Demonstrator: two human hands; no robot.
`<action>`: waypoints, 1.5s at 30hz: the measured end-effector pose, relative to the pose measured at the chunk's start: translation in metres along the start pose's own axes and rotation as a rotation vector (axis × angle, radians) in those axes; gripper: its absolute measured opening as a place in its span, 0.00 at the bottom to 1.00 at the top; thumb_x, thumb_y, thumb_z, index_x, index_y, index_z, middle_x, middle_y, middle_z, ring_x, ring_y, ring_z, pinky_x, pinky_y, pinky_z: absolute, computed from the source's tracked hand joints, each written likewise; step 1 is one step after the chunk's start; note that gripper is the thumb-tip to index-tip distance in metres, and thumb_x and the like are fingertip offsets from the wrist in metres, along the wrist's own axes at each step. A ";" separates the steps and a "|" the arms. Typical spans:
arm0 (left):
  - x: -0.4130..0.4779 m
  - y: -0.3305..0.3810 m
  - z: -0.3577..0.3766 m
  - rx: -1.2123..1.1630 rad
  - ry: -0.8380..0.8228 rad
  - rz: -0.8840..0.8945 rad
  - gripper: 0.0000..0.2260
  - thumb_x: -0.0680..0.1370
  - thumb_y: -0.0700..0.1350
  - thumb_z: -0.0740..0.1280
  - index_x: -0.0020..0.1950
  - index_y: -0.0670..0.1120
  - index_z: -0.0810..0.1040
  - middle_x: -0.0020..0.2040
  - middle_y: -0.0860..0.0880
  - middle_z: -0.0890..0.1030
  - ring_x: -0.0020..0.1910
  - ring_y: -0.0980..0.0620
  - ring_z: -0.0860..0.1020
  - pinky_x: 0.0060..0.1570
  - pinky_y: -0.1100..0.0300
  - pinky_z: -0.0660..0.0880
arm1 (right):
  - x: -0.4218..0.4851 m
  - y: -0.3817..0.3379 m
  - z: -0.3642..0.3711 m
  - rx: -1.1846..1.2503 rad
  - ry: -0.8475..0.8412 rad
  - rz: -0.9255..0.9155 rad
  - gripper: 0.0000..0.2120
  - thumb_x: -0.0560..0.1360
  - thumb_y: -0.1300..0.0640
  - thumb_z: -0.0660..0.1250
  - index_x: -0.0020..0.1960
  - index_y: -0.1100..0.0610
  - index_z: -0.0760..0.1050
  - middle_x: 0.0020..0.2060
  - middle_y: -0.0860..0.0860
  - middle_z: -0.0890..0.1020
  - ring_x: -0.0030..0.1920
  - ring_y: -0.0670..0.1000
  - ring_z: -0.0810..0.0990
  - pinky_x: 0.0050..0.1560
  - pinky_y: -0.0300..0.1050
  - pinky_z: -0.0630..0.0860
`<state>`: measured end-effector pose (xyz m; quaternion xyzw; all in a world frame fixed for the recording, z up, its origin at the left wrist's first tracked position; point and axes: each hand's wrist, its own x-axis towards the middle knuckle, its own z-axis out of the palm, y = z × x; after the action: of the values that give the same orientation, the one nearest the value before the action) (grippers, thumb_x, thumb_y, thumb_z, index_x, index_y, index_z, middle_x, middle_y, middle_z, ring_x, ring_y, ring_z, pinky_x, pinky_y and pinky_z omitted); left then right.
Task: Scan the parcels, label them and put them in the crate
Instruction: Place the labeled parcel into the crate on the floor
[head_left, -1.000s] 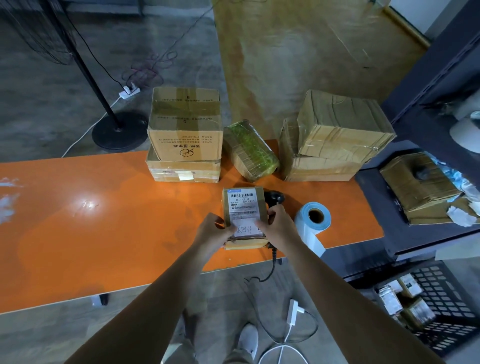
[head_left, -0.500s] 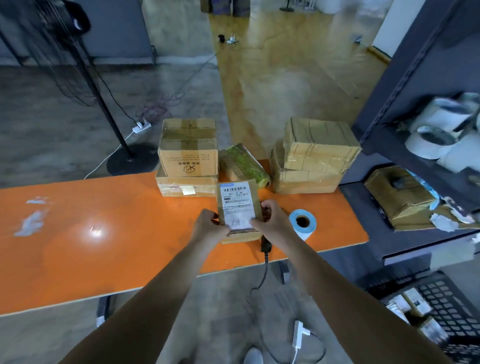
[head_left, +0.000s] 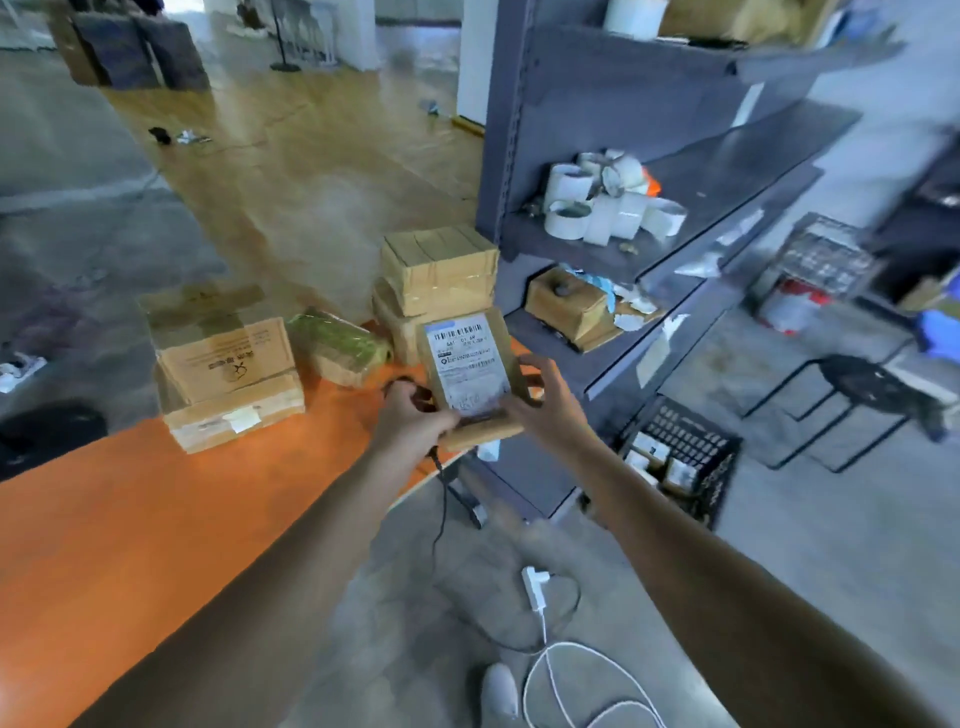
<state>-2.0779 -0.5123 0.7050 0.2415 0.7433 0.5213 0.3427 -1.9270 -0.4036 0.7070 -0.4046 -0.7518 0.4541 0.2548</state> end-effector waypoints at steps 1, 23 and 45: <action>-0.009 0.002 0.014 0.009 -0.042 0.013 0.17 0.67 0.41 0.77 0.53 0.43 0.76 0.47 0.45 0.82 0.46 0.46 0.82 0.49 0.45 0.80 | -0.016 0.004 -0.015 0.008 0.034 0.019 0.20 0.77 0.55 0.68 0.65 0.44 0.66 0.49 0.35 0.73 0.45 0.30 0.73 0.31 0.23 0.68; -0.186 0.043 0.454 0.356 -0.589 0.383 0.31 0.69 0.66 0.68 0.66 0.51 0.70 0.62 0.48 0.75 0.56 0.53 0.76 0.56 0.56 0.72 | -0.257 0.225 -0.413 0.175 0.665 0.427 0.22 0.78 0.44 0.63 0.70 0.46 0.65 0.50 0.52 0.80 0.46 0.50 0.78 0.49 0.49 0.75; -0.045 0.039 0.743 1.019 -0.330 0.465 0.37 0.74 0.71 0.53 0.77 0.52 0.56 0.75 0.46 0.61 0.73 0.42 0.59 0.66 0.42 0.64 | -0.062 0.428 -0.664 -0.020 0.338 0.546 0.25 0.77 0.41 0.62 0.71 0.47 0.64 0.54 0.54 0.77 0.49 0.55 0.78 0.48 0.49 0.77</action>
<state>-1.4829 -0.0781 0.5888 0.6107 0.7646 0.1149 0.1709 -1.2336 -0.0278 0.6300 -0.6634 -0.5671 0.4246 0.2409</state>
